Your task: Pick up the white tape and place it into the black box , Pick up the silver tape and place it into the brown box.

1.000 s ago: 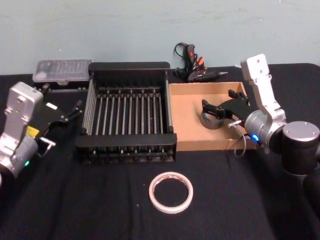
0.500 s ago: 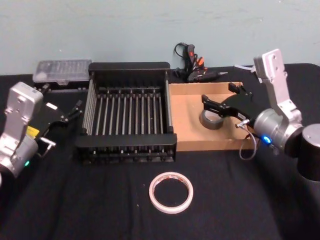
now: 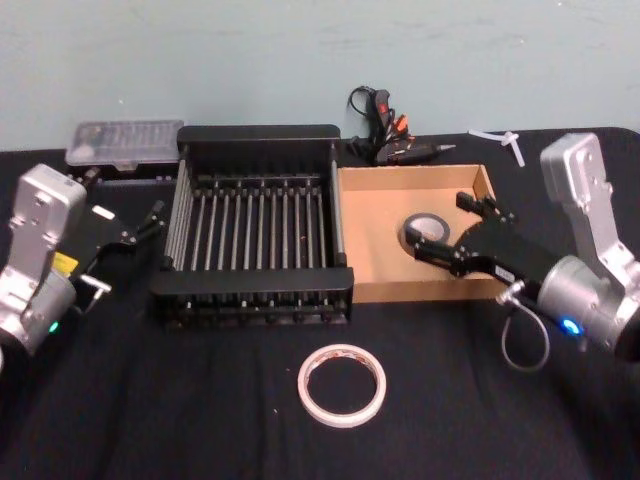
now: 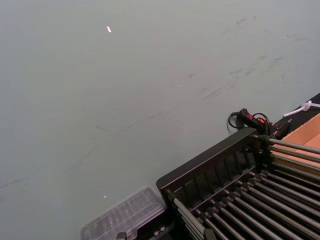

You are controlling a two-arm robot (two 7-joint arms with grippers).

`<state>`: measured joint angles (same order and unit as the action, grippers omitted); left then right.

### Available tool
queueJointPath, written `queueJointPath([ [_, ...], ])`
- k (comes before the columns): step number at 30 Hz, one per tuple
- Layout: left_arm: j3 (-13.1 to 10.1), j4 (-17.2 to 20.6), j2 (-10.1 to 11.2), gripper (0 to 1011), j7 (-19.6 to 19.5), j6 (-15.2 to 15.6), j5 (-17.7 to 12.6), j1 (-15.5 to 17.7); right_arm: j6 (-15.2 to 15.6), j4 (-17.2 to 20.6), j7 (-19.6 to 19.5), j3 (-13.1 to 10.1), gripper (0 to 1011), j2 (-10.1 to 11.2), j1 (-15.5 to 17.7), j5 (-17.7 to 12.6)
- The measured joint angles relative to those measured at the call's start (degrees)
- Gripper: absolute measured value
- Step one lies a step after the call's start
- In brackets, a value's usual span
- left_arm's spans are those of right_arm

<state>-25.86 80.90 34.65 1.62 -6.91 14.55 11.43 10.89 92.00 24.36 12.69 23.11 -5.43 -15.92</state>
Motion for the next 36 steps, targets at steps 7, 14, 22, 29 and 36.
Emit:
queueJointPath([
  [7, 0.0, 0.0, 0.0, 1001, 0.0, 0.0, 0.0, 0.0, -4.0, 3.0, 3.5, 0.3, 1002, 3.7, 4.9, -2.1],
  [14, 0.0, 0.0, 0.0, 1001, 0.0, 0.0, 0.0, 0.0, -6.1, 4.0, 4.2, 1.7, 1002, 5.6, 7.5, -2.5],
  [22, 0.0, 0.0, 0.0, 1001, 0.0, 0.0, 0.0, 0.0, -6.3, 3.5, 3.3, 4.4, 1002, 6.3, 7.6, -1.4],
  [29, 0.0, 0.0, 0.0, 1001, 0.0, 0.0, 0.0, 0.0, -6.2, 2.3, 2.7, 7.5, 1002, 6.4, 6.5, 0.2],
  [36, 0.0, 0.0, 0.0, 1001, 0.0, 0.0, 0.0, 0.0, -6.5, 0.7, 3.7, 10.3, 1002, 6.2, 4.7, 1.1],
])
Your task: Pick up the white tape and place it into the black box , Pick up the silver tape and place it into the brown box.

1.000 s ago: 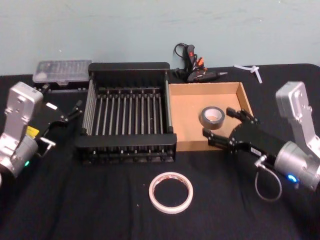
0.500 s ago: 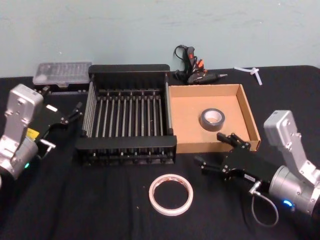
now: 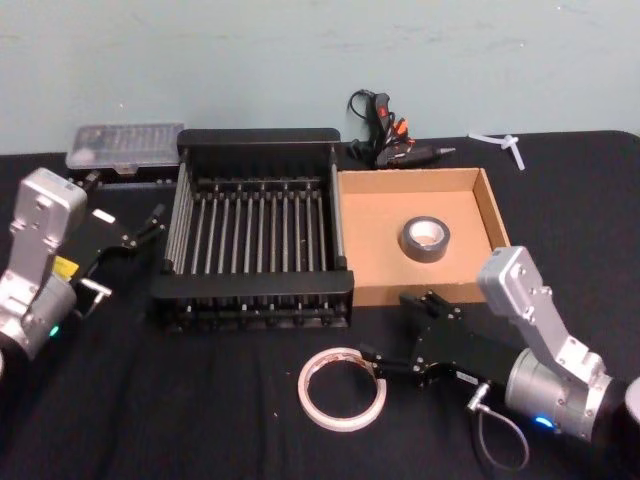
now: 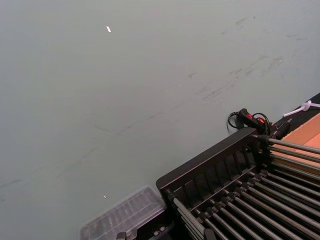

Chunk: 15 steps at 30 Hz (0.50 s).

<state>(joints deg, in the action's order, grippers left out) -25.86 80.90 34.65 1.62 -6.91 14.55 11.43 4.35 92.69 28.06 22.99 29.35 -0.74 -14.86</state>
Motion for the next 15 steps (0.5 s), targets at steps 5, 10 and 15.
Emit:
queueJointPath([
  [5, 0.0, 0.0, 0.0, 1002, 0.0, 0.0, 0.0, 0.0, -0.6, -1.1, 0.7, 1.3, 1002, -0.3, -1.1, 0.3],
  [10, 0.0, 0.0, 0.0, 1001, 0.0, 0.0, 0.0, 0.0, -1.0, -2.5, 1.1, 2.7, 1002, -0.7, -2.5, 0.9],
  [15, 0.0, 0.0, 0.0, 1001, 0.0, 0.0, 0.0, 0.0, -1.0, -3.6, 1.4, 3.8, 1002, -1.2, -3.7, 1.4],
])
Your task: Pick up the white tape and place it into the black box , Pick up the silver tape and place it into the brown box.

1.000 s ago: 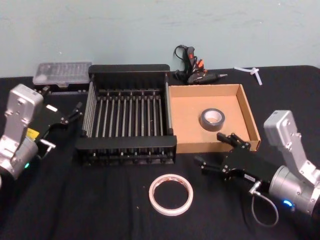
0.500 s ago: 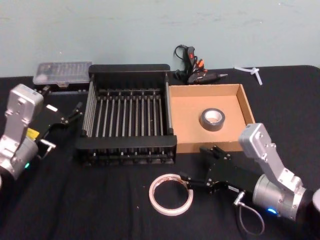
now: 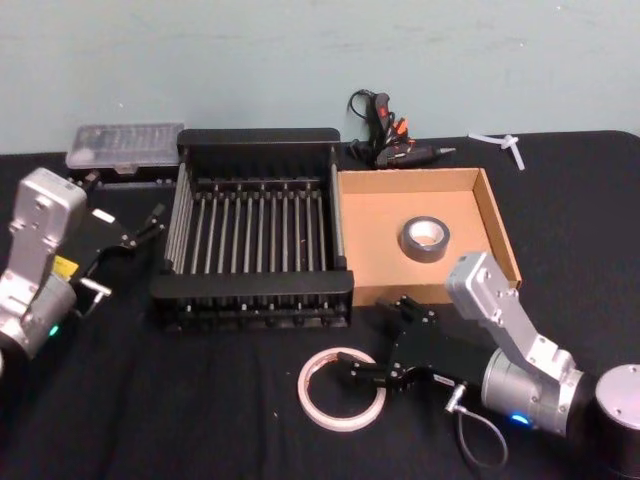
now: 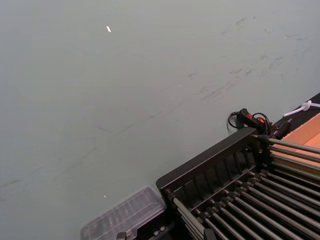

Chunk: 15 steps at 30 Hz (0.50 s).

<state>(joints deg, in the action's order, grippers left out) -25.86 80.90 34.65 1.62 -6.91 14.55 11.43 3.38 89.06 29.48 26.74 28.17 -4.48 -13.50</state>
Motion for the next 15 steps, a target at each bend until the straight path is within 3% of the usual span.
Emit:
queueJointPath([
  [15, 0.0, 0.0, 0.0, 1001, 0.0, 0.0, 0.0, 0.0, 1.7, -2.5, 0.2, 2.2, 1002, -1.0, -2.5, 1.2],
])
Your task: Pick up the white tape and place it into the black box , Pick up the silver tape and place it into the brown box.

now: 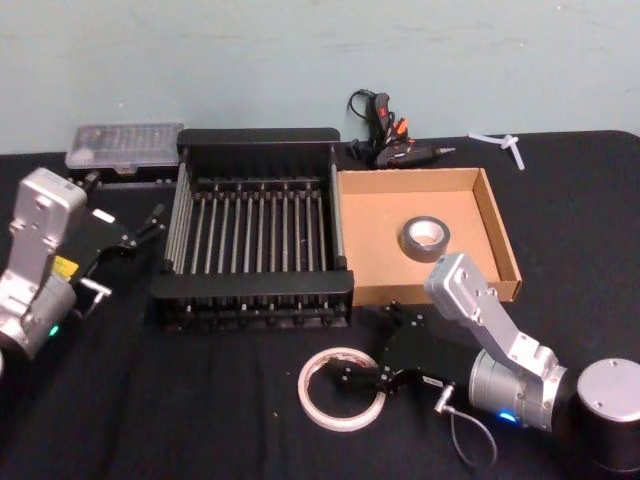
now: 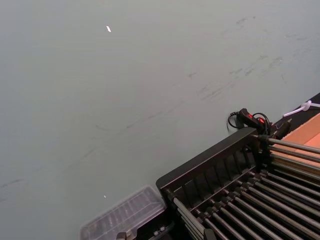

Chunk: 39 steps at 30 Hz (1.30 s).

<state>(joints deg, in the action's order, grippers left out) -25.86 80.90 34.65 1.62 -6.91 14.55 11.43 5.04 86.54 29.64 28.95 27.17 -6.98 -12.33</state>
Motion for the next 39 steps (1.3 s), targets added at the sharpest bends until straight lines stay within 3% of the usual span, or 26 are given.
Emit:
queueJointPath([
  [39, 0.0, 0.0, 0.0, 1001, 0.0, 0.0, 0.0, 0.0, 0.5, -1.0, 0.1, 1.2, 1002, 0.0, 0.1, 0.8],
])
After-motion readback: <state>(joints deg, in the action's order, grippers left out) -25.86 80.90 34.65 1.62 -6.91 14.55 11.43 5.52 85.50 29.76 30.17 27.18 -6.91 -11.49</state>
